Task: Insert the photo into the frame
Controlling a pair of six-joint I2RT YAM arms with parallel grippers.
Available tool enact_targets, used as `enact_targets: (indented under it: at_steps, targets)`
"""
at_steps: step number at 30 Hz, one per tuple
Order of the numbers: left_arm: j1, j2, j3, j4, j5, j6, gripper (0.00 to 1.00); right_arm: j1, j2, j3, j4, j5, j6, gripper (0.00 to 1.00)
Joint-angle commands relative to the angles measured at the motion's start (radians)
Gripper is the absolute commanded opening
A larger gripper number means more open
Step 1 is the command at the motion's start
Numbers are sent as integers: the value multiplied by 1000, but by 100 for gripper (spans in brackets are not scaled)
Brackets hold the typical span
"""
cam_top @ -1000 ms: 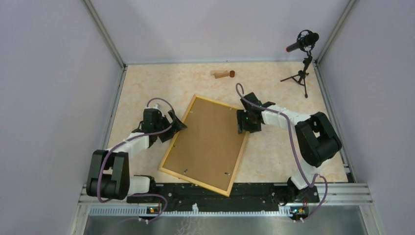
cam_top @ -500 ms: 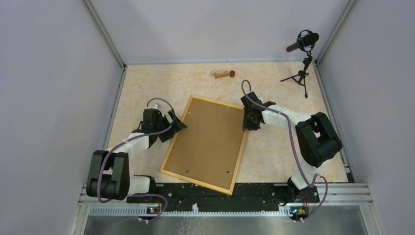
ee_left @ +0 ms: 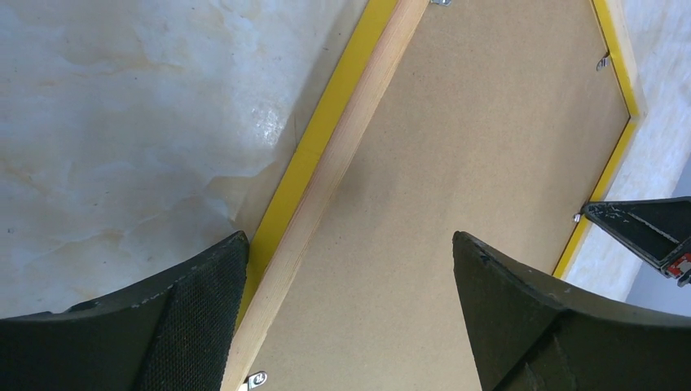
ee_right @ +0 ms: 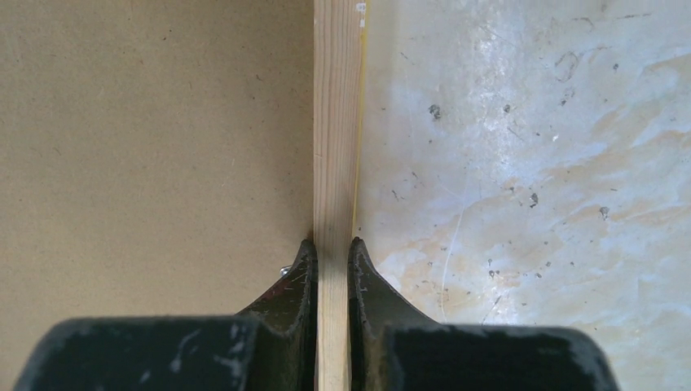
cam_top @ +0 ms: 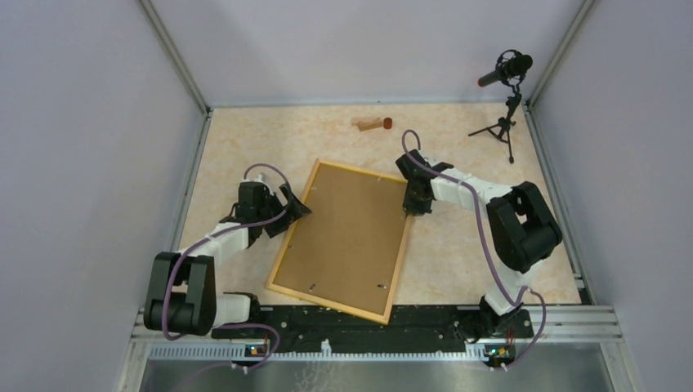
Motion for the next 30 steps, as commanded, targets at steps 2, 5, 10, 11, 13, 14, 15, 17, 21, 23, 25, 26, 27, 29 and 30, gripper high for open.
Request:
enact_targets:
  at_steps: [2, 5, 10, 11, 13, 14, 15, 17, 21, 23, 25, 26, 27, 29, 30]
  targets:
    - [-17, -9, -46, -31, 110, -42, 96, 18, 52, -16, 232, -261, -59, 7]
    - [-16, -25, -71, -21, 135, -72, 96, -8, 40, -30, 363, -363, -113, 9]
    - [-15, -59, -118, -7, 116, -132, 95, -61, 181, 141, 419, -486, -295, 10]
    - [-14, -61, -124, -8, 101, -142, 95, -63, 220, 197, 370, -478, -338, 14]
    - [-9, -61, -131, -13, 93, -156, 94, -65, 259, 280, 281, -472, -402, 32]
    - [-7, -62, -132, -15, 90, -161, 94, -65, 255, 300, 250, -463, -424, 44]
    - [-5, -62, -134, -15, 86, -162, 94, -64, 243, 311, 213, -442, -440, 54]
    - [-3, -64, -133, -14, 80, -161, 94, -64, 208, 328, 107, -377, -472, 69]
    - [1, -63, -123, -19, 77, -148, 94, -53, 54, 197, -13, -322, -448, 83]
    - [1, -61, -119, -21, 73, -144, 94, -37, -17, 100, -65, -275, -388, 84]
    - [4, -59, -116, -20, 75, -145, 94, -8, -88, 7, -106, -216, -301, 83]
    - [4, -57, -116, -18, 78, -148, 94, 11, -121, -35, -104, -213, -268, 82]
    - [4, -55, -116, -17, 82, -151, 94, 29, -154, -80, -101, -213, -229, 80]
    - [3, -52, -116, -12, 90, -155, 94, 51, -211, -167, -85, -213, -145, 74]
    - [4, -52, -115, -12, 93, -156, 94, 60, -240, -200, -66, -213, -102, 71]
